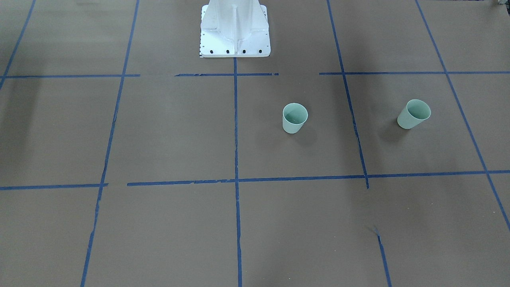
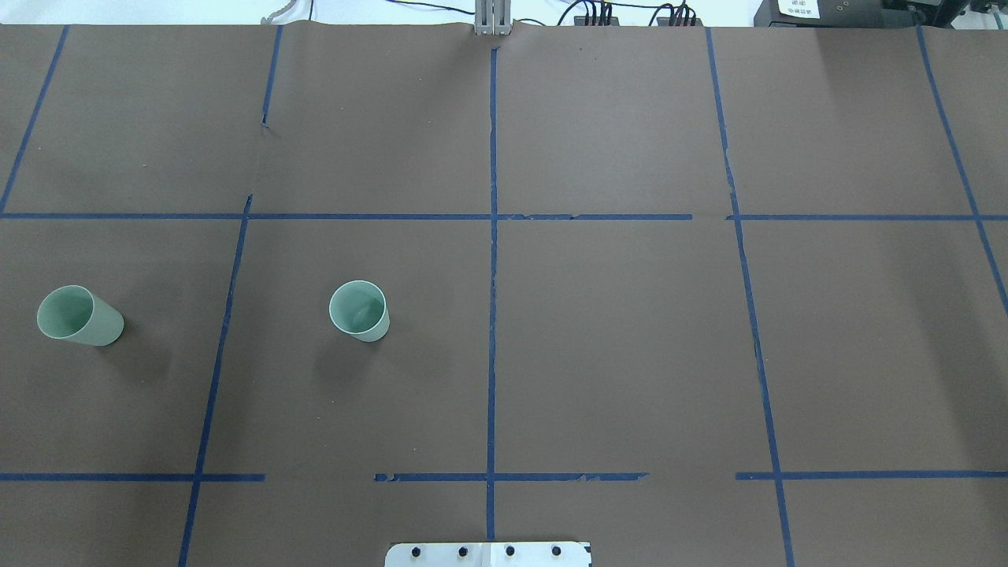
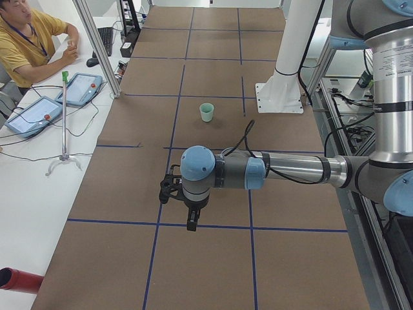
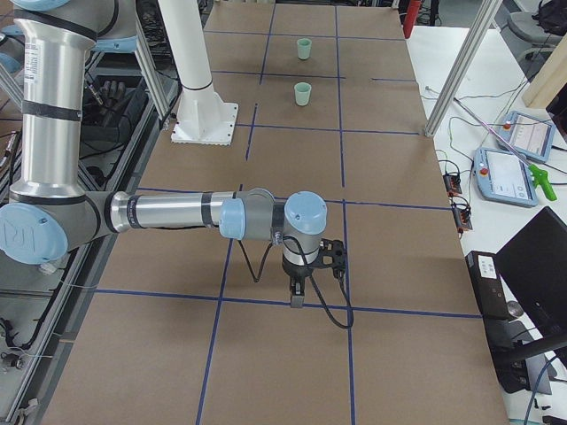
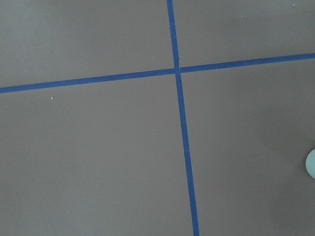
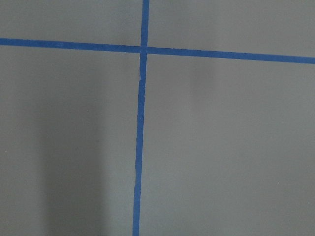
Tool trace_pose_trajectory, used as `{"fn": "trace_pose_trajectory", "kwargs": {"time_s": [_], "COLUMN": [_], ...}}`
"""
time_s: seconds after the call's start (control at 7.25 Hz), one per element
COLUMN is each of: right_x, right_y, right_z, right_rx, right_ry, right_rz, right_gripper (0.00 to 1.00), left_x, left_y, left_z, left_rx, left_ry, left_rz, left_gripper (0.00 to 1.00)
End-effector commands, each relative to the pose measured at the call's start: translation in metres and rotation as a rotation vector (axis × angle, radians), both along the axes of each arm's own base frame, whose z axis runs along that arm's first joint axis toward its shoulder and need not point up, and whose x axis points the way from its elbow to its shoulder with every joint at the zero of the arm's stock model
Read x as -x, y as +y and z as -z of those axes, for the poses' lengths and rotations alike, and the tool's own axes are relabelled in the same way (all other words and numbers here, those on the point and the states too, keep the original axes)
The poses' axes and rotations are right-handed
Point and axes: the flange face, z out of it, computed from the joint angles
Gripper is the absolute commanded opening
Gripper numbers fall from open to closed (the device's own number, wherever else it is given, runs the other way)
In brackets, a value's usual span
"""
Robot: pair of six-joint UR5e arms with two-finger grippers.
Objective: Stack cups
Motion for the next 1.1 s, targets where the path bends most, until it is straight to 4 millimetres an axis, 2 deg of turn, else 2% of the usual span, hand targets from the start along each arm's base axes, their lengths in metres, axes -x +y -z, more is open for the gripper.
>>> {"fn": "trace_pose_trajectory", "kwargs": {"time_s": [0.0,0.14,0.28,0.55,0.69,0.83,0.97], "right_x": [0.001,0.001,0.000,0.001,0.000,0.001,0.000], "right_y": [0.000,0.000,0.000,0.000,0.000,0.000,0.000], "right_z": [0.000,0.000,0.000,0.000,0.000,0.000,0.000], "right_rx": [0.000,0.000,0.000,0.000,0.000,0.000,0.000], "right_ry": [0.000,0.000,0.000,0.000,0.000,0.000,0.000], "right_rz": [0.001,0.001,0.000,0.001,0.000,0.001,0.000], "right_gripper": [1.00,1.00,1.00,1.00,1.00,1.00,1.00], "left_x": [0.000,-0.001,-0.002,-0.005,-0.018,-0.058,-0.090], "left_y": [0.000,0.000,-0.011,-0.017,-0.019,-0.027,-0.033], "left_z": [0.000,-0.005,0.004,0.013,0.013,0.020,0.030], "left_rx": [-0.005,0.010,-0.007,-0.029,-0.039,-0.063,0.000], "left_ry": [-0.001,0.003,-0.003,0.000,0.000,0.008,0.028], "left_rz": [-0.002,0.002,-0.001,-0.011,-0.046,-0.112,-0.051], "left_gripper": [1.00,1.00,1.00,1.00,1.00,1.00,1.00]}}
